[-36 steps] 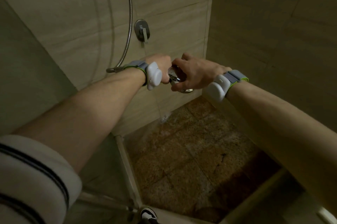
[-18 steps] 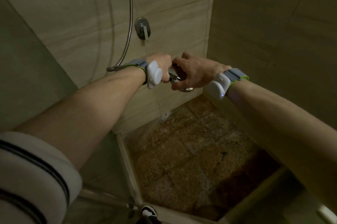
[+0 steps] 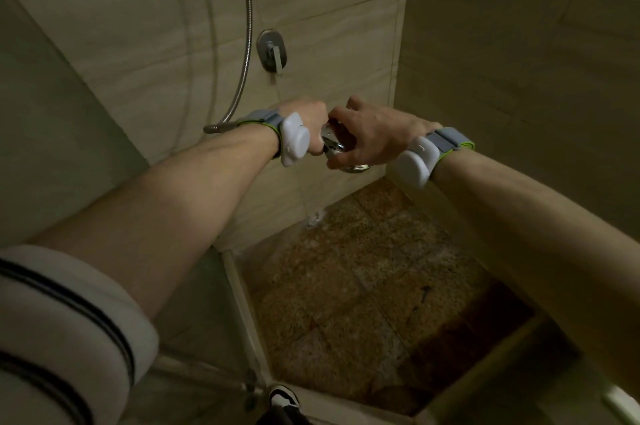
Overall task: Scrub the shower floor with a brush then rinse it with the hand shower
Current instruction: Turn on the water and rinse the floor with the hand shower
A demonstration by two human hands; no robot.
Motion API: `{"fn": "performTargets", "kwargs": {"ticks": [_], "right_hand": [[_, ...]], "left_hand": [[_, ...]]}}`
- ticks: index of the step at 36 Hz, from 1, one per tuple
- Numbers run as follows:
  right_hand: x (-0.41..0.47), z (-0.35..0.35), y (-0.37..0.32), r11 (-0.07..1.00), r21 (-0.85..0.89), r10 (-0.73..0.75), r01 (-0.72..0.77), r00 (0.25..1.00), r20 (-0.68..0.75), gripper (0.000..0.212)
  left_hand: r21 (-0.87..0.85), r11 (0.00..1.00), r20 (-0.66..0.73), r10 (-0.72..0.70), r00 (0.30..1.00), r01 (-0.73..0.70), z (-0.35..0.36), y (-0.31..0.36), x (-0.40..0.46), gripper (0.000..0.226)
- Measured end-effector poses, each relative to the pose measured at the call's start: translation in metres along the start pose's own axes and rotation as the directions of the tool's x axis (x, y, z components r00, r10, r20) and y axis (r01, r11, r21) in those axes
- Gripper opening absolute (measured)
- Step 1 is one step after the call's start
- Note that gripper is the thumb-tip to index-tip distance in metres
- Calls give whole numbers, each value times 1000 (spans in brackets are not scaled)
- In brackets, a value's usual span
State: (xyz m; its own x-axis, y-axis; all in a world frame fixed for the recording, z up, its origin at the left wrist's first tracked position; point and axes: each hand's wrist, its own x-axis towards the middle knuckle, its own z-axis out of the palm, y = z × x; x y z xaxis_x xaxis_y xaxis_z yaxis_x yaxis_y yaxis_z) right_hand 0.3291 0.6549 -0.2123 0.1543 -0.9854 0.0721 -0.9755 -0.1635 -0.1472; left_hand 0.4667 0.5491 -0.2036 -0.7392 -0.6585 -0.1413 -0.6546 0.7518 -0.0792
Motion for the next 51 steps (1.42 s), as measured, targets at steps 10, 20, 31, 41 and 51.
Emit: {"fn": "performTargets", "kwargs": {"ticks": [10,20,31,41,51], "right_hand": [[0,0,-2,1000,-9,7,-7,1000,-4,78],[0,1,-1,1000,-10,19,-19,1000,3,80],[0,0,-2,999,-21,31,-30,999,19,83],[-1,-2,-6,999,-24,30,-31,999,-27,79],[-1,-1,-10,999,-16,35,-35,999,7,78]], "left_hand": [[-12,1000,31,-15,999,16,-4,2,-2,18],[-13,1000,14,-23,1000,23,-4,5,-4,16],[-8,1000,11,-1,1000,1,-3,5,-5,17],[-28,1000,-27,8,1000,-9,-7,1,-6,19],[46,998,-42,36,998,-34,-3,1,-8,15]]}}
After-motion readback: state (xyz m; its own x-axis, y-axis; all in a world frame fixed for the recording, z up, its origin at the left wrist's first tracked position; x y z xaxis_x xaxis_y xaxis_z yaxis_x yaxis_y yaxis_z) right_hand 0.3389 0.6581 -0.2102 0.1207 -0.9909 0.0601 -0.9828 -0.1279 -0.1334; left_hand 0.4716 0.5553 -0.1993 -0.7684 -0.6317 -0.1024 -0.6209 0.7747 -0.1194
